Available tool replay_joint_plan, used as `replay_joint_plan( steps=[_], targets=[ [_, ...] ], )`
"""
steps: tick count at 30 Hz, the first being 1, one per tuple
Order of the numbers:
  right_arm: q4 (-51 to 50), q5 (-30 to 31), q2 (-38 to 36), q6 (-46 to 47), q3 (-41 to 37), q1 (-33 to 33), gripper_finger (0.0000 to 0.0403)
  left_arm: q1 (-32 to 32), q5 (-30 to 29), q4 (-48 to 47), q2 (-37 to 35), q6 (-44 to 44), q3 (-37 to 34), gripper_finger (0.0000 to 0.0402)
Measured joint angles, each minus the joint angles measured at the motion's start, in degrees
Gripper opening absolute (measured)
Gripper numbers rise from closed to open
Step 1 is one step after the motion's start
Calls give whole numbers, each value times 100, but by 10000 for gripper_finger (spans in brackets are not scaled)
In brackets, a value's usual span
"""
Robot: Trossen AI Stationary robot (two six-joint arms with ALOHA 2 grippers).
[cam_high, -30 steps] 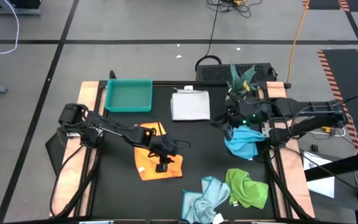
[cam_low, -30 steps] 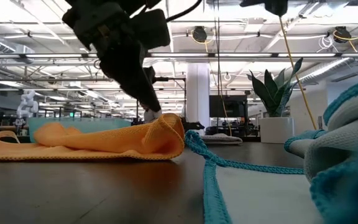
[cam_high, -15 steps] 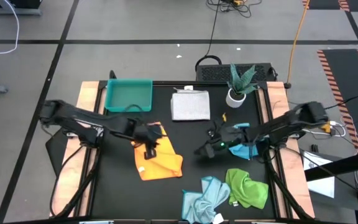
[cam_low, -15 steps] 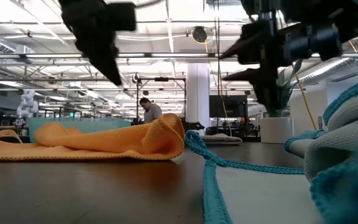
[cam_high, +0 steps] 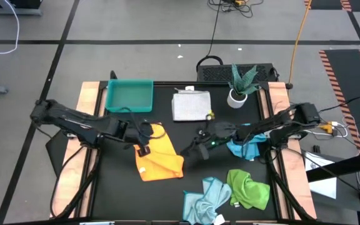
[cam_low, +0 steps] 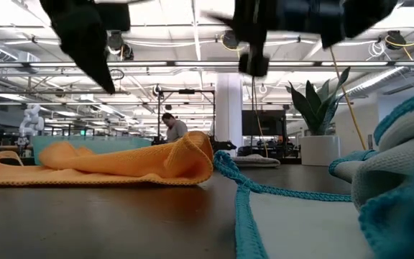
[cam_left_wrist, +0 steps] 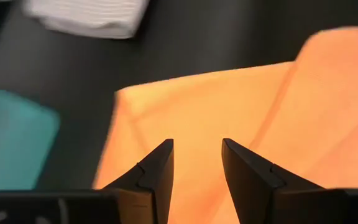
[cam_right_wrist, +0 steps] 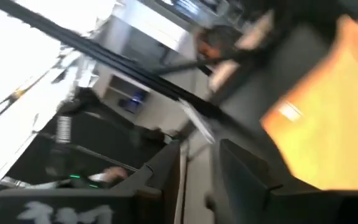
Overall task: Fold microfiber towels
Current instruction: Fold the orange microfiber towel
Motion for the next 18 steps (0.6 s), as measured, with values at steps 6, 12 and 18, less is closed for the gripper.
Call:
replay_joint_plan(
  steps=[6, 12, 18],
  targets=[
    [-47, 317, -816, -604, 102, 6, 88, -41, 528, 1125, 920, 933, -94, 138],
    [-917, 646, -1467, -1025, 97, 55, 86, 52, 998, 1539, 1746, 1548, -76, 138],
    [-1206, 784, -1753, -1184, 82, 70, 86, 152, 1305, 1422, 2216, 1872, -45, 138]
  ],
)
